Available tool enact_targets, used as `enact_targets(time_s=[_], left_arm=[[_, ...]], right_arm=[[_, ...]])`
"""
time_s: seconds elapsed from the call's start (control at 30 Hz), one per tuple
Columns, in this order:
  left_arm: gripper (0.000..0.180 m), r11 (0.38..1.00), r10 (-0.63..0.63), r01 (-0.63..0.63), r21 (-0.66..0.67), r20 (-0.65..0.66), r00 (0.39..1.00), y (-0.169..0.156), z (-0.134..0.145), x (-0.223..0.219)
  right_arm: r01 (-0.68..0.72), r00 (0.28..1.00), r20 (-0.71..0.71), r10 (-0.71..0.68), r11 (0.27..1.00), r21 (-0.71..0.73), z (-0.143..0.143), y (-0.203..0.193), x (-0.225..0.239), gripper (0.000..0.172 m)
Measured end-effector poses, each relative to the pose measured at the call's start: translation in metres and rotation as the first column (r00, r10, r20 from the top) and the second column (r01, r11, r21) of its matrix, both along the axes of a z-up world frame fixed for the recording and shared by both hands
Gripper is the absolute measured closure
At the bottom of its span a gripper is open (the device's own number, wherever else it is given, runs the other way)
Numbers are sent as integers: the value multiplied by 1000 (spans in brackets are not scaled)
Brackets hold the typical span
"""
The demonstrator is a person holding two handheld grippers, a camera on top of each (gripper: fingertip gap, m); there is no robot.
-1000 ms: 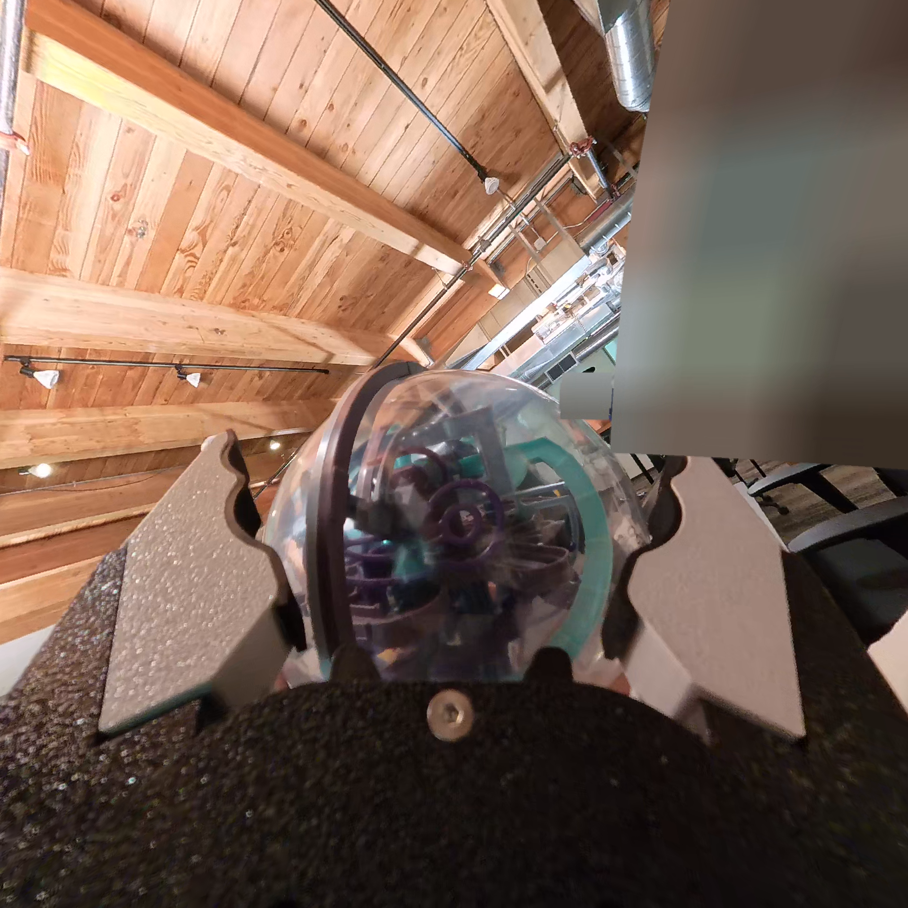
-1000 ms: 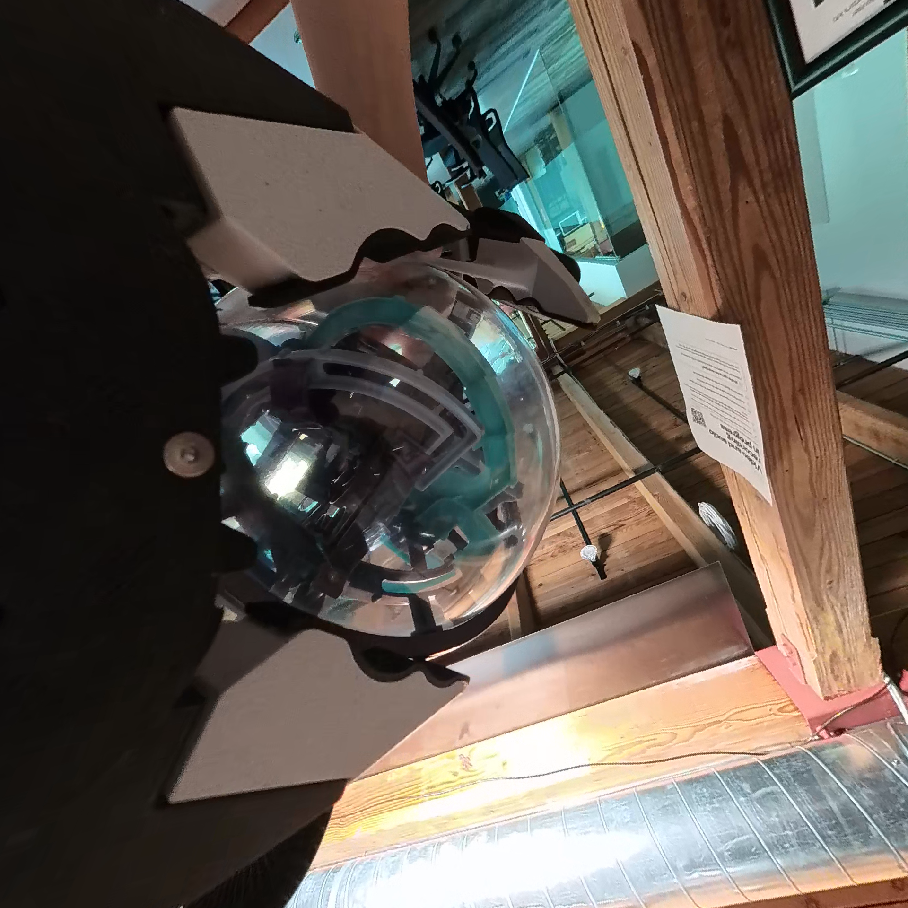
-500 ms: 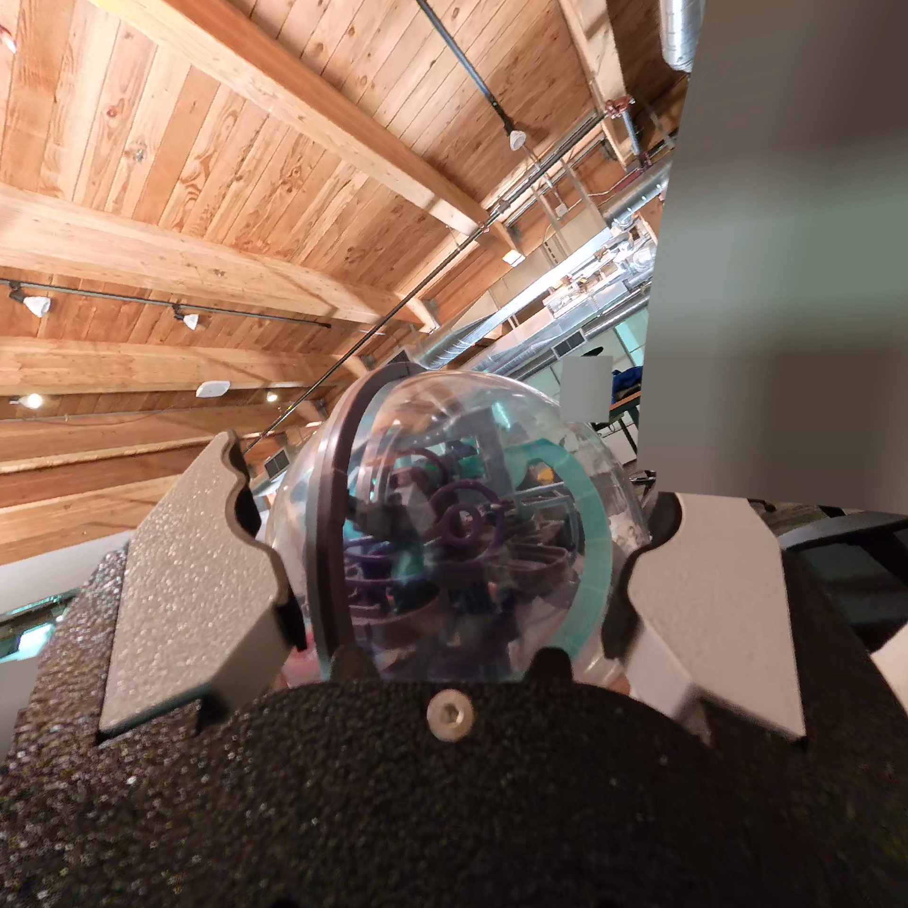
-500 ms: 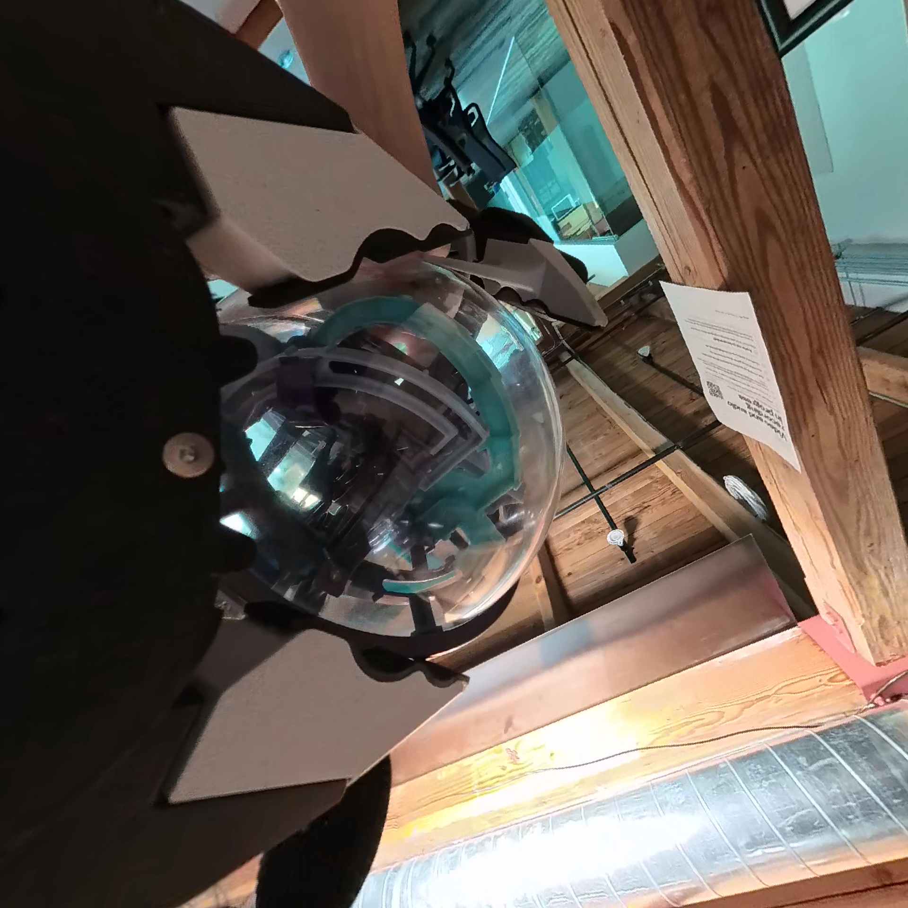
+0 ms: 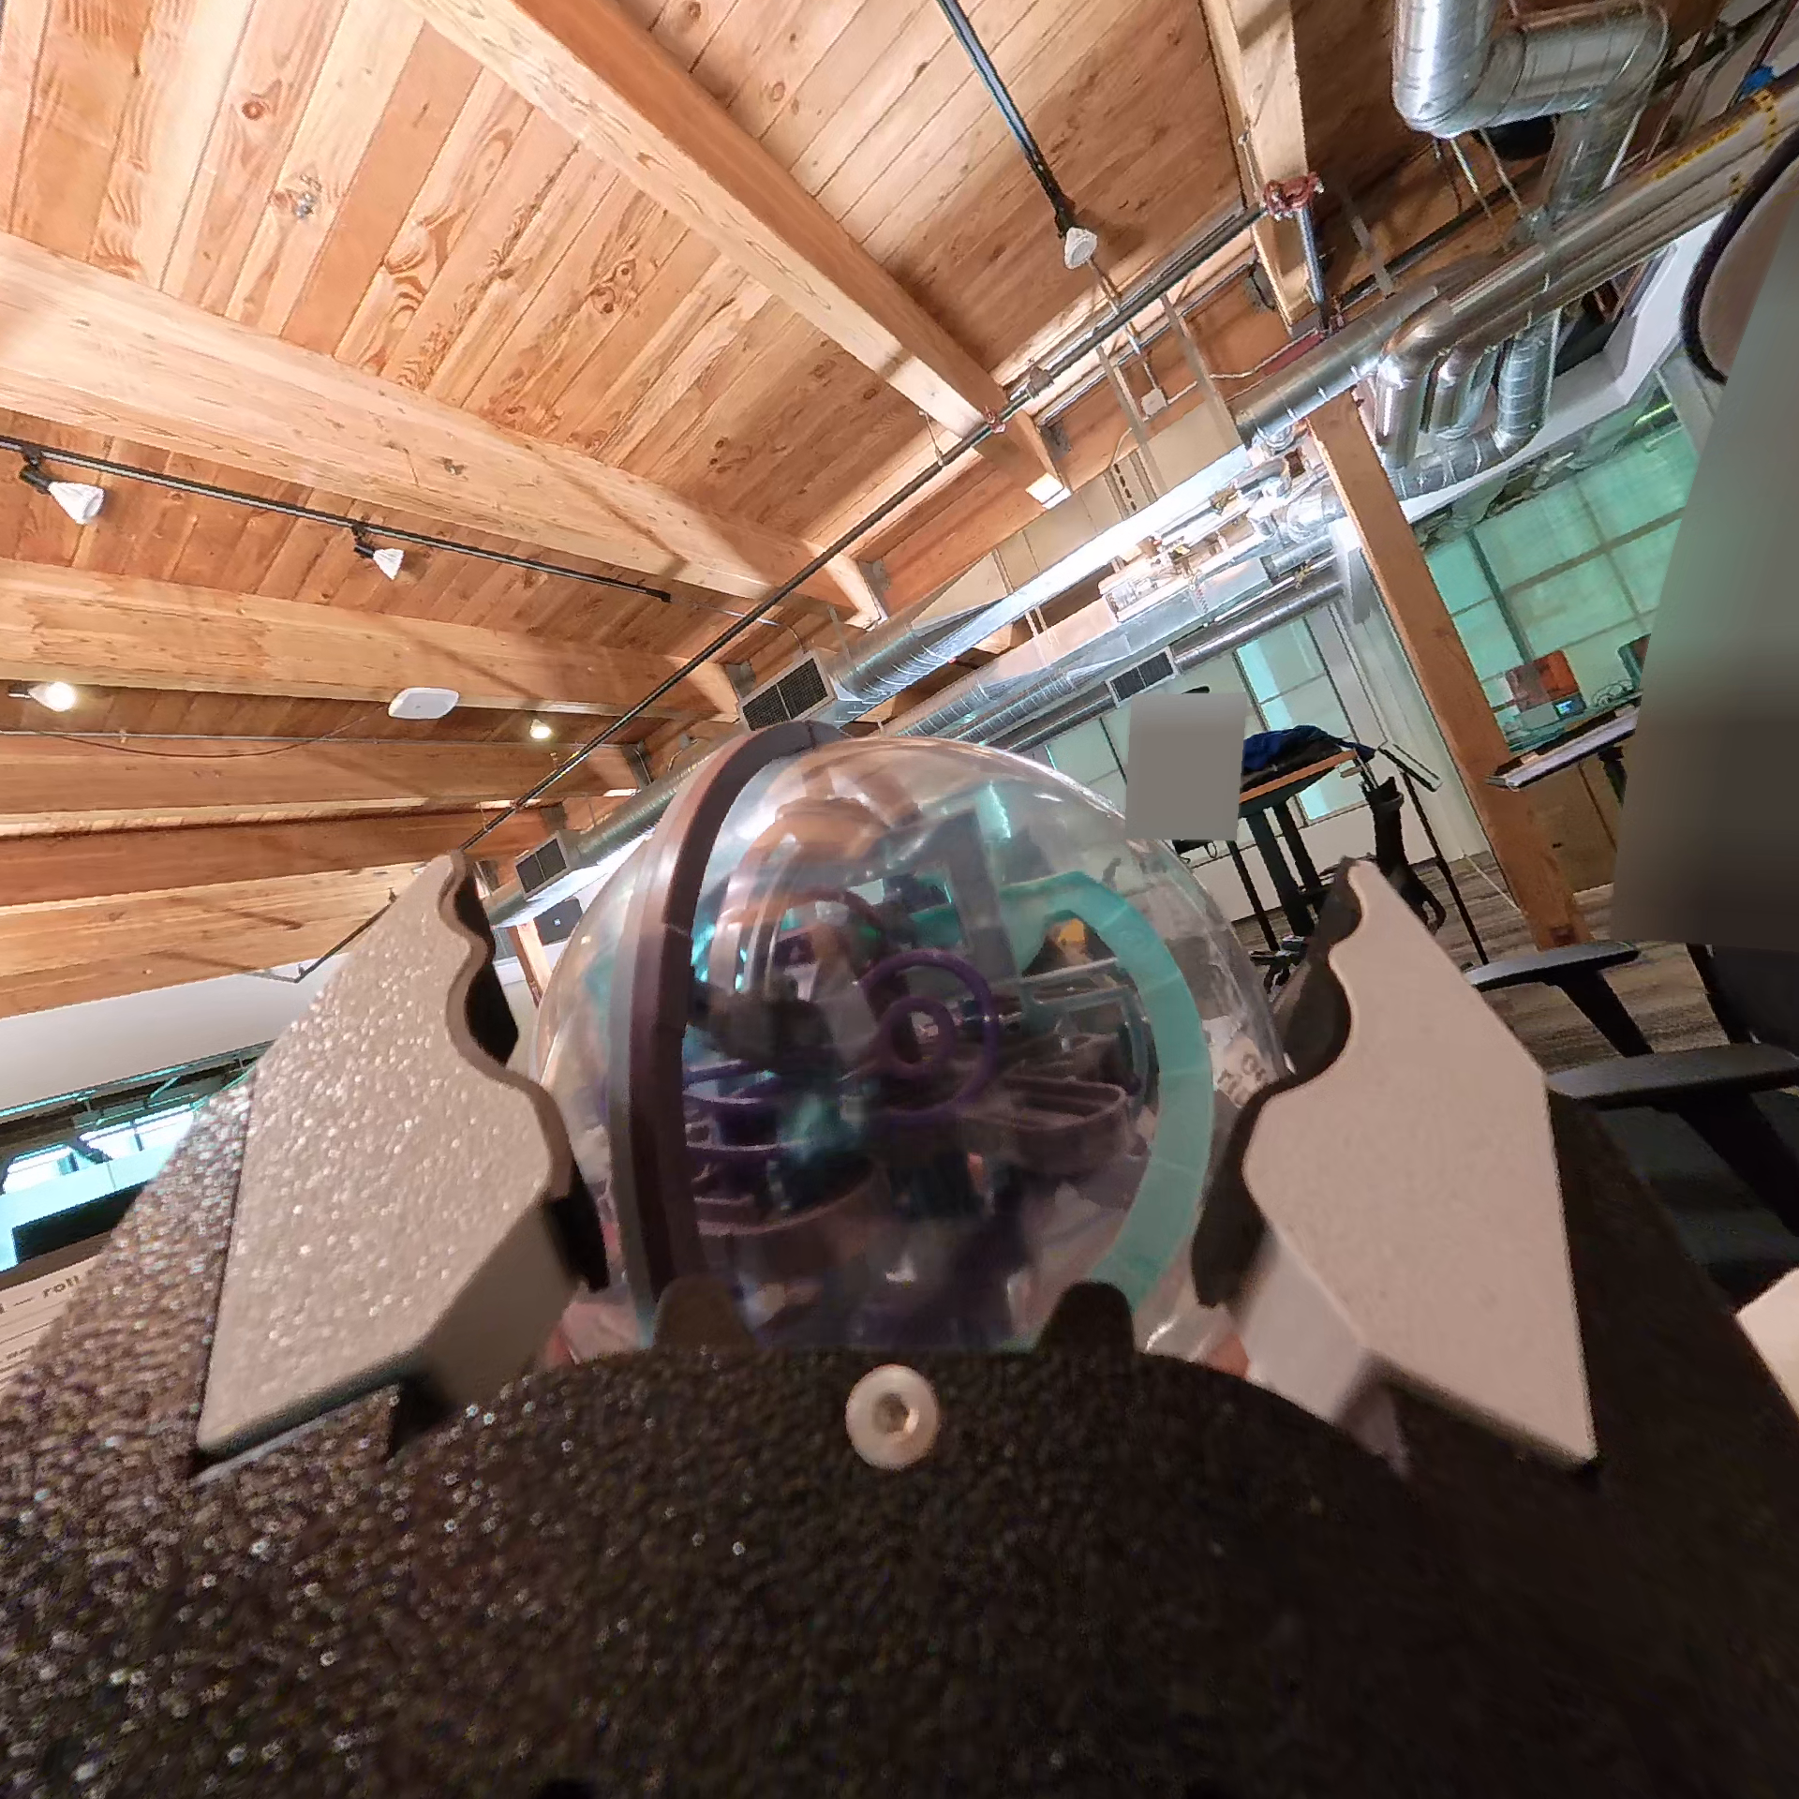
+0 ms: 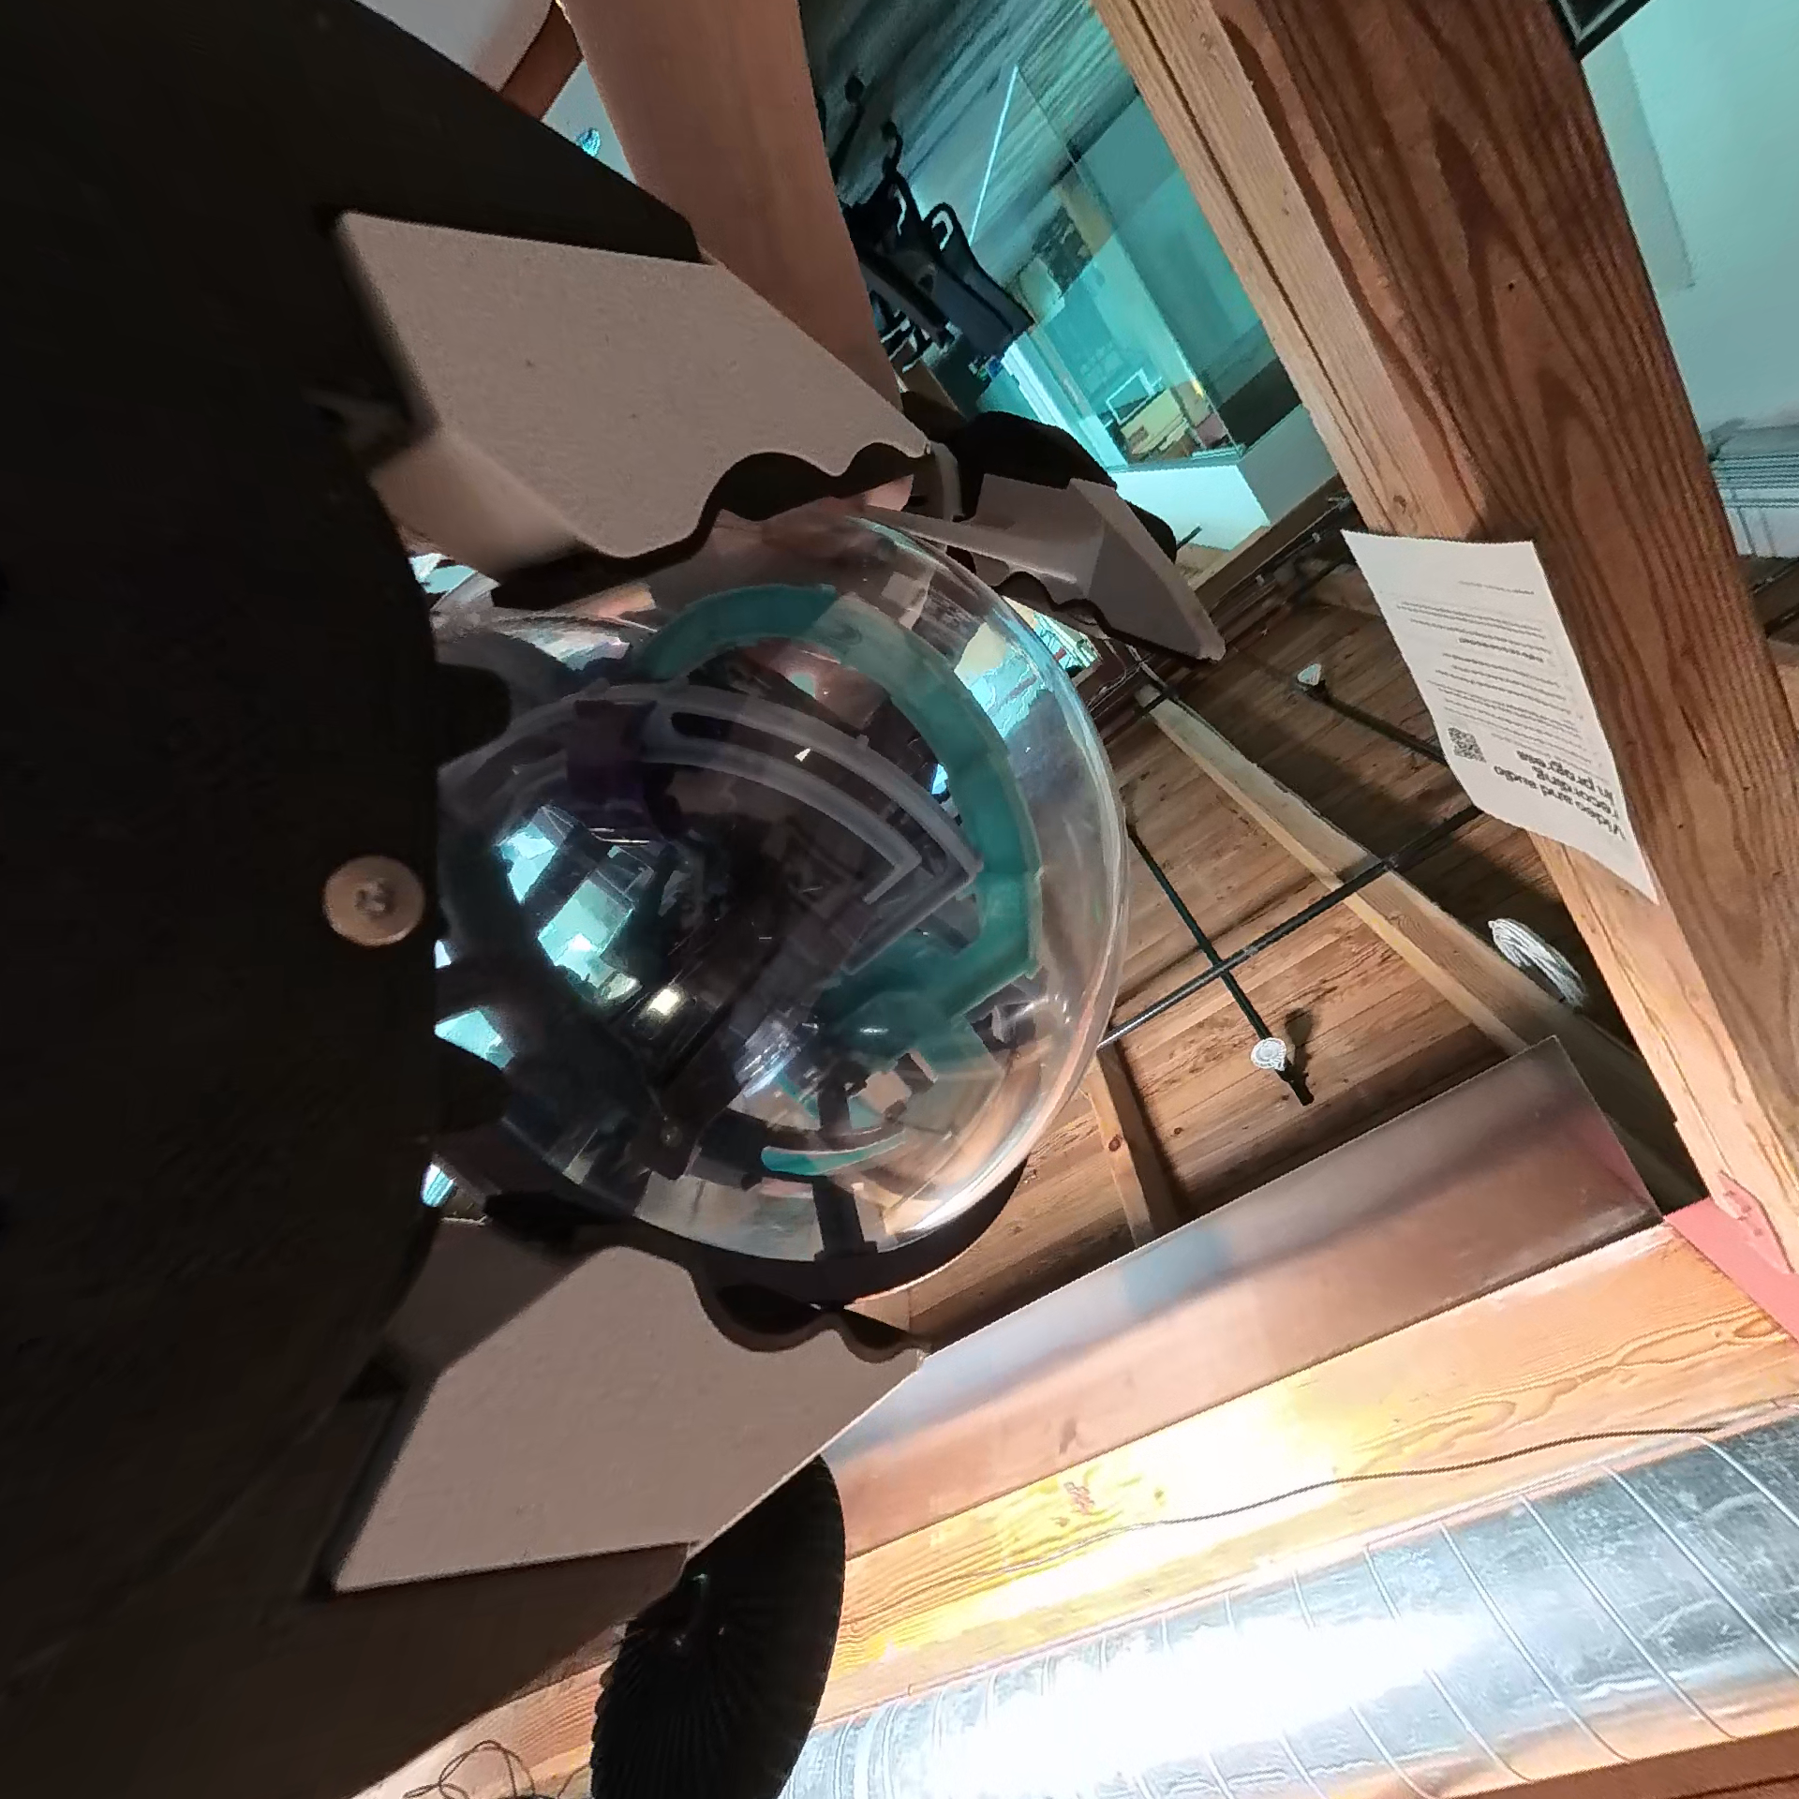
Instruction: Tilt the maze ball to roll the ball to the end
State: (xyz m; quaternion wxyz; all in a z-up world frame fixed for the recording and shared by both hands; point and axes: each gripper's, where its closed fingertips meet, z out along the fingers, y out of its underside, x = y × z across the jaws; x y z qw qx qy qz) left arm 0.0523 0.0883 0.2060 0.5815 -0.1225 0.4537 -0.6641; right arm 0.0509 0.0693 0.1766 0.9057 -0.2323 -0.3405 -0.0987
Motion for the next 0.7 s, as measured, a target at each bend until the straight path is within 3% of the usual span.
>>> enact_targets(time_s=[0.7], left_arm=[[24, 998, 64, -64, -9, -27, 998, 2, -2, -5]], right_arm=[[-52, 999, -6, 52, 999, -15, -2, 3, -5, 13]])
